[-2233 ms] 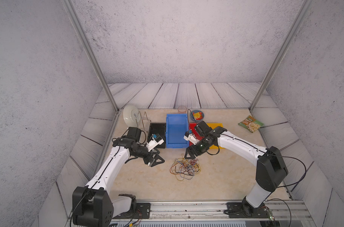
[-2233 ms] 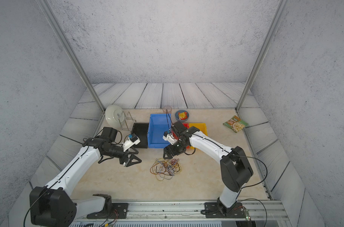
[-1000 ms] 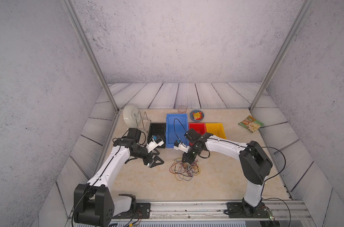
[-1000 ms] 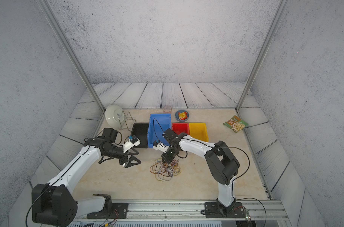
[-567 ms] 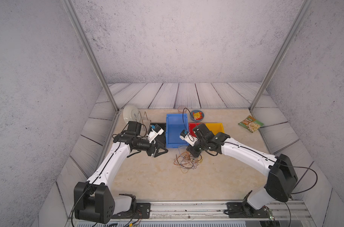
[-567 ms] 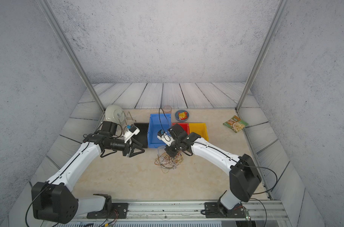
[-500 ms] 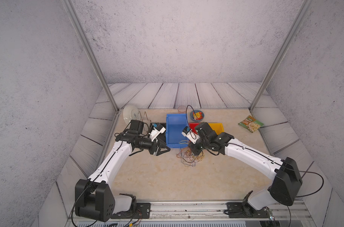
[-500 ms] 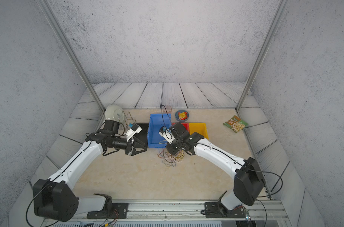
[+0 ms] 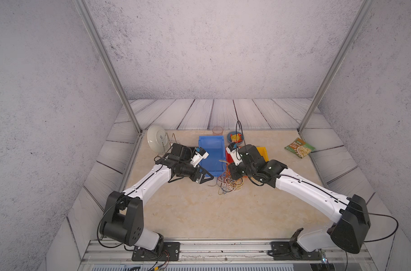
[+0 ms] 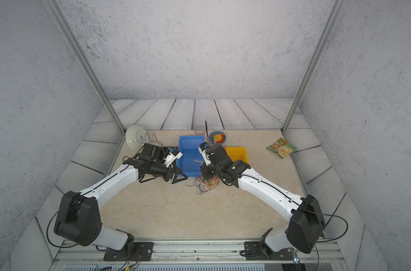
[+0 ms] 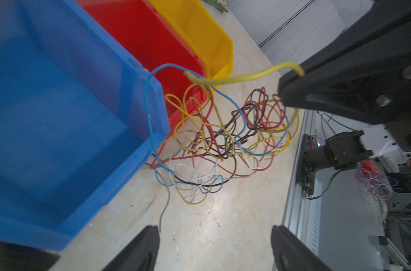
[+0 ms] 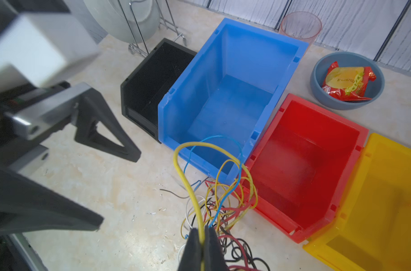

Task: Untangle and sort cables by color
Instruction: Untie the cable.

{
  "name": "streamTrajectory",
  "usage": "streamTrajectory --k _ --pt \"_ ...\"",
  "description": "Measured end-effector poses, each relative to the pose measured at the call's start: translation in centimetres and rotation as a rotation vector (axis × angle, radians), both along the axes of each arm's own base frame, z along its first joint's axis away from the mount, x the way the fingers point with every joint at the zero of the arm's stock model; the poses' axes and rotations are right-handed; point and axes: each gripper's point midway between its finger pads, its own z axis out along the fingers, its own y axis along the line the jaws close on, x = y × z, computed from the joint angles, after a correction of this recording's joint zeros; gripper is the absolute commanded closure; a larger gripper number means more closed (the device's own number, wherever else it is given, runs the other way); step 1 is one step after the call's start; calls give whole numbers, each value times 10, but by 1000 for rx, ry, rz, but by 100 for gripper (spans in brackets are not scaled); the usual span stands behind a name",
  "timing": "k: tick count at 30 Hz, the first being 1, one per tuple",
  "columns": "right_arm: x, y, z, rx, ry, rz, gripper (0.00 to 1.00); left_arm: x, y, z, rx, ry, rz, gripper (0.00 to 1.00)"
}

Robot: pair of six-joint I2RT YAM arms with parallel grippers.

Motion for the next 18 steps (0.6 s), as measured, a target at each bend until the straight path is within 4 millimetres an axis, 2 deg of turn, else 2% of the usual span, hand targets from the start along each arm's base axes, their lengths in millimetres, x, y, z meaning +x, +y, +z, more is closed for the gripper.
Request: streamTrajectory --k 4,8,13,18 --pt "-13 -5 9 54 -38 33 100 13 -3 -7 3 -71 -20 12" --pt "-23 -5 4 83 -47 71 100 20 -11 -14 -12 -135 -76 12" --pt "-33 2 -3 104 -36 141 100 28 -37 -25 -12 -181 -188 21" --pt "-41 2 1 122 -47 178 100 37 -59 -34 -9 -199 -246 24"
